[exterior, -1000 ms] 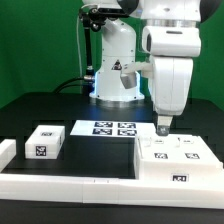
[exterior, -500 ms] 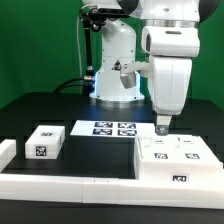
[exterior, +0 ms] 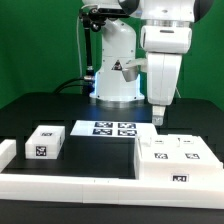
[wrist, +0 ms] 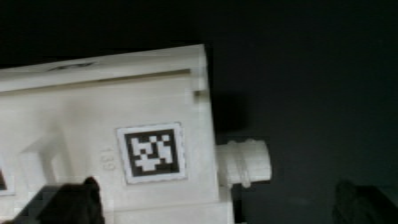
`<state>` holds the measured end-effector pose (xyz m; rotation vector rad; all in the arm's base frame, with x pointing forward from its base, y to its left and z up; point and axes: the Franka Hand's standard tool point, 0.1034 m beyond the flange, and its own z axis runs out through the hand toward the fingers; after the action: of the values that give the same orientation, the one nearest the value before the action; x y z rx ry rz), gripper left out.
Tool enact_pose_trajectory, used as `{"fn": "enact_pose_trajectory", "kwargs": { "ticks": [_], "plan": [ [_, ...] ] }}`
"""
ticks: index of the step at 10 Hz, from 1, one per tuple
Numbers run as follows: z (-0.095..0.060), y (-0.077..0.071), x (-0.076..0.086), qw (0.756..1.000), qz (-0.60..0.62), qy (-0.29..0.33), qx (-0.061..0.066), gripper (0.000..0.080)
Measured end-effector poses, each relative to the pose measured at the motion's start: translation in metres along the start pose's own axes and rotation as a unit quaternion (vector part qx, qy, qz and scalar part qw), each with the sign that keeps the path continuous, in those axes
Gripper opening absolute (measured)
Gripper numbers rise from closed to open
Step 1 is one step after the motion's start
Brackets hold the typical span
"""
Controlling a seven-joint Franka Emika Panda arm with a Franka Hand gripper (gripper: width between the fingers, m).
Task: Assemble cabinet
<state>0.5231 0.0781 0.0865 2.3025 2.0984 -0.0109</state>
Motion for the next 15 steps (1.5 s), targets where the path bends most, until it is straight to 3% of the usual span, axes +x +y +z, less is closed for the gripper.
{"fn": "enact_pose_trajectory", "kwargs": {
  "ticks": [6,8,10,15],
  "plan": [
    [0.002,-0.001,-0.001,1.000,0.018,0.000,0.002,0.0649],
    [0.005,-0.010,0.000,0.994,0.106,0.008,-0.006,0.0649],
    [0.007,-0.013,0.007,0.969,0.247,0.019,-0.006,0.0649],
    [0.006,-0.013,0.015,0.906,0.422,0.029,0.007,0.0649]
  ]
}}
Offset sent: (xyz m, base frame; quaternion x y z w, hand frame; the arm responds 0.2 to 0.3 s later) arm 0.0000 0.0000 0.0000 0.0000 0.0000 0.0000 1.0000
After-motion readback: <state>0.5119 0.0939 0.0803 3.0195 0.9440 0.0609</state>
